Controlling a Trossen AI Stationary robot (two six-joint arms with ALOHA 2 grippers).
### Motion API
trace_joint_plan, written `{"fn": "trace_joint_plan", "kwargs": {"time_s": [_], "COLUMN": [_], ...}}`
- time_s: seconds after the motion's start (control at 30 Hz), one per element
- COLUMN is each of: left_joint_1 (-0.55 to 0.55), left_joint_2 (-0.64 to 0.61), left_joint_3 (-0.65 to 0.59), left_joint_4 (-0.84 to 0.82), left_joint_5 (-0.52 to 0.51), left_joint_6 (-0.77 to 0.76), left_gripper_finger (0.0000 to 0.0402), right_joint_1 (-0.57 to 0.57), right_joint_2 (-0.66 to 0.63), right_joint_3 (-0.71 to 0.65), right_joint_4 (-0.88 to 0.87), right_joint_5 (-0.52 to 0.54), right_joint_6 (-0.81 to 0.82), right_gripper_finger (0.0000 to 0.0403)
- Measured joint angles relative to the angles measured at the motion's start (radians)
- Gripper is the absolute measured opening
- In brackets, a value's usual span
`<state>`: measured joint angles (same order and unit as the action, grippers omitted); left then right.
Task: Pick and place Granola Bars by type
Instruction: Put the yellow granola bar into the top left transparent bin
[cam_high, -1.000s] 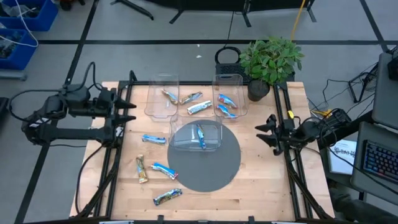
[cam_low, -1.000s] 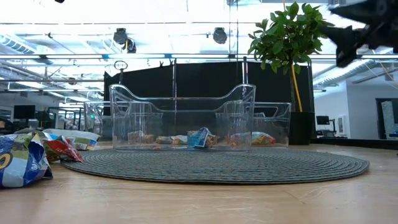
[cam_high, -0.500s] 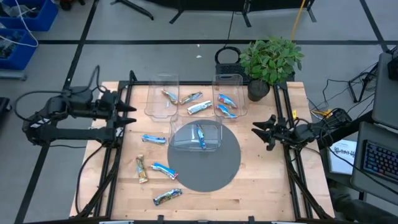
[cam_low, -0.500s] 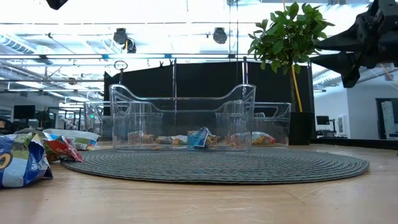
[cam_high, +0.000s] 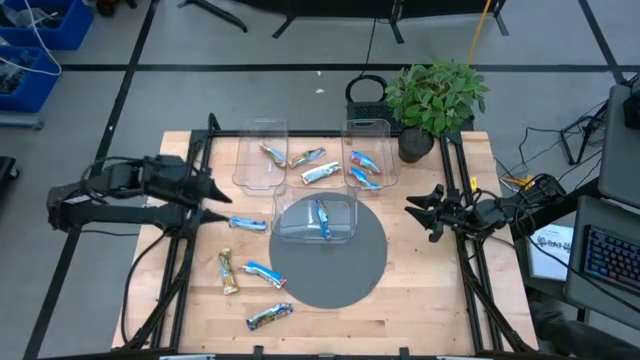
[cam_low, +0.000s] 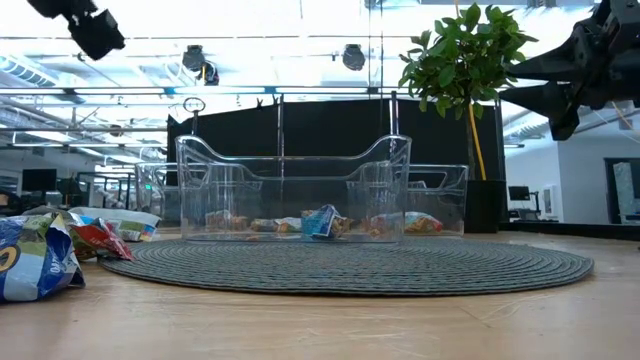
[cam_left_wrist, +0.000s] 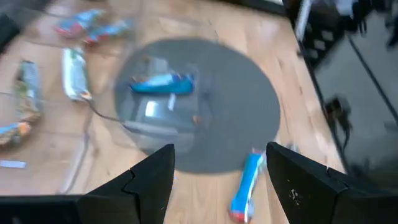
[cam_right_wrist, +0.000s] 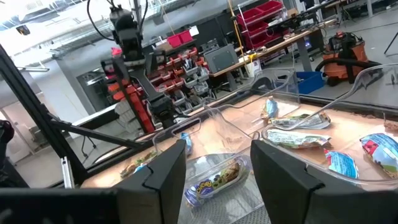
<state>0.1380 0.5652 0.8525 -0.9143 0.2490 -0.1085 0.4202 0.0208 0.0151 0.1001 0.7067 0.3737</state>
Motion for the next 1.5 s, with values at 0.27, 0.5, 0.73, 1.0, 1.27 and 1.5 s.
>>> {"fn": "trace_joint_plan", "kwargs": {"time_s": [0.27,0.5,0.73,1.0,1.27,1.5], "left_joint_1": [-0.13,-0.245,-0.376,-0.457,-0.514,-0.615], "left_joint_2": [0.024,0.065,0.178,0.352,0.469,0.527], "left_joint_3": [-0.126,-0.179,-0.217,-0.222,-0.222,-0.222], "left_joint_4": [0.002,0.056,0.115,0.125,0.233,0.232], "left_joint_5": [0.013,-0.019,-0.115,-0.204,-0.207,-0.151], "left_joint_6": [0.03,-0.087,-0.094,-0.18,-0.222,-0.264], "left_gripper_finger": [0.0265,0.0271,0.0271,0.0271,0.0271,0.0271], "right_joint_1": [0.0,0.0,0.0,0.0,0.0,0.0], "right_joint_2": [0.0,0.0,0.0,0.0,0.0,0.0], "right_joint_3": [0.0,0.0,0.0,0.0,0.0,0.0], "right_joint_4": [0.0,0.0,0.0,0.0,0.0,0.001], "right_joint_5": [0.0,0.0,-0.001,-0.001,-0.001,-0.001], "right_joint_6": [0.0,0.0,0.0,0.0,0.0,0.0], "right_gripper_finger": [0.0171,0.0171,0.0171,0.0171,0.0171,0.0171]}}
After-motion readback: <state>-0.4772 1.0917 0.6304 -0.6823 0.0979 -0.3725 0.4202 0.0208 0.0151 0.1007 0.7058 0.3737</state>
